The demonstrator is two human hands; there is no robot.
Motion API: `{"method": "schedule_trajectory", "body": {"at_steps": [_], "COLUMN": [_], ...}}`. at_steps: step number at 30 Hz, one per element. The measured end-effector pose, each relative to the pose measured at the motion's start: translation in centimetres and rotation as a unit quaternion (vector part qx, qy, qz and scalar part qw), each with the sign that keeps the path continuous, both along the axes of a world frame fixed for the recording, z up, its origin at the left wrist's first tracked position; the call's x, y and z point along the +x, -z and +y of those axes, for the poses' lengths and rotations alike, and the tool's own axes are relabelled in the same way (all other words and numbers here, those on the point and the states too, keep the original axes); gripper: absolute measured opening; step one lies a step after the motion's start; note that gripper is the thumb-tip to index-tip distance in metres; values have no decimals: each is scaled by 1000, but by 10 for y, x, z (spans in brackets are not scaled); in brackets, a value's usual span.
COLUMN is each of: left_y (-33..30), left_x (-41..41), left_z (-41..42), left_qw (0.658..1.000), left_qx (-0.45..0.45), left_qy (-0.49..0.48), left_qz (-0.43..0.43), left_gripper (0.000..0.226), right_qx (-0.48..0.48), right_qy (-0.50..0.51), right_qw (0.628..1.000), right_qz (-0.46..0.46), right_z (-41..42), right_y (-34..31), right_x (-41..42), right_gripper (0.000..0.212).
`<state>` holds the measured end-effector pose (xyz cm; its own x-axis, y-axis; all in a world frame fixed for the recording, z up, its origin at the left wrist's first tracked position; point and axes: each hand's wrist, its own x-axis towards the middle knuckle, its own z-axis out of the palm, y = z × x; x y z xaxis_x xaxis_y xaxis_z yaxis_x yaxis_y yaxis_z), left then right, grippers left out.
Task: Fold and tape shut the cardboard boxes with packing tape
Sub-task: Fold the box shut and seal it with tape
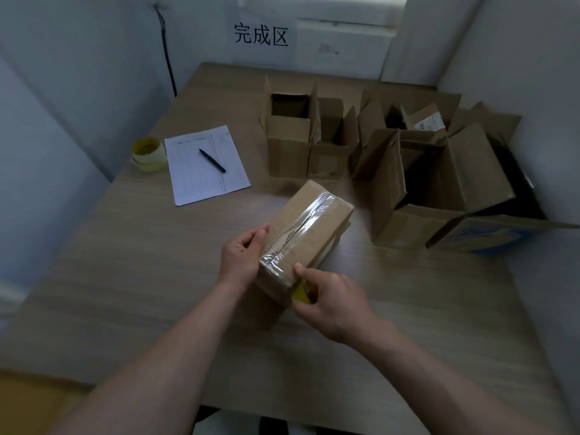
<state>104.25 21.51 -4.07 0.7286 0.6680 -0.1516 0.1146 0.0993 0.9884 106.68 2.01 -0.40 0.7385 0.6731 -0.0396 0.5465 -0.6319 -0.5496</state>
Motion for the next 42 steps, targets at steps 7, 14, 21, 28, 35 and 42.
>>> {"method": "schedule_trajectory", "body": {"at_steps": [7, 14, 21, 28, 35, 42], "left_y": [-11, -31, -60, -50, -50, -54], "left_x": [-15, -54, -4, 8, 13, 30], "left_z": [-6, -7, -18, -19, -23, -33], "left_qw": [990, 777, 766, 700, 701, 714], "left_qx": [130, 604, 478, 583, 572, 535], "left_qy": [-15, 43, 421, 409, 420, 436], "left_qz": [60, 172, 91, 45, 66, 114], "left_gripper": [20, 11, 54, 68, 71, 27], "right_qx": [-4, -20, 11, 78, -153, -46], "right_qy": [-24, -118, -70, -45, -113, -143], "right_qw": [998, 987, 988, 955, 977, 977], "right_qz": [51, 109, 140, 284, -99, -154], "right_z": [-8, -7, -13, -45, -28, -28], "right_y": [2, -4, 4, 7, -34, -39], "right_x": [14, 40, 36, 39, 77, 80], "right_gripper": [69, 56, 44, 9, 27, 23]}}
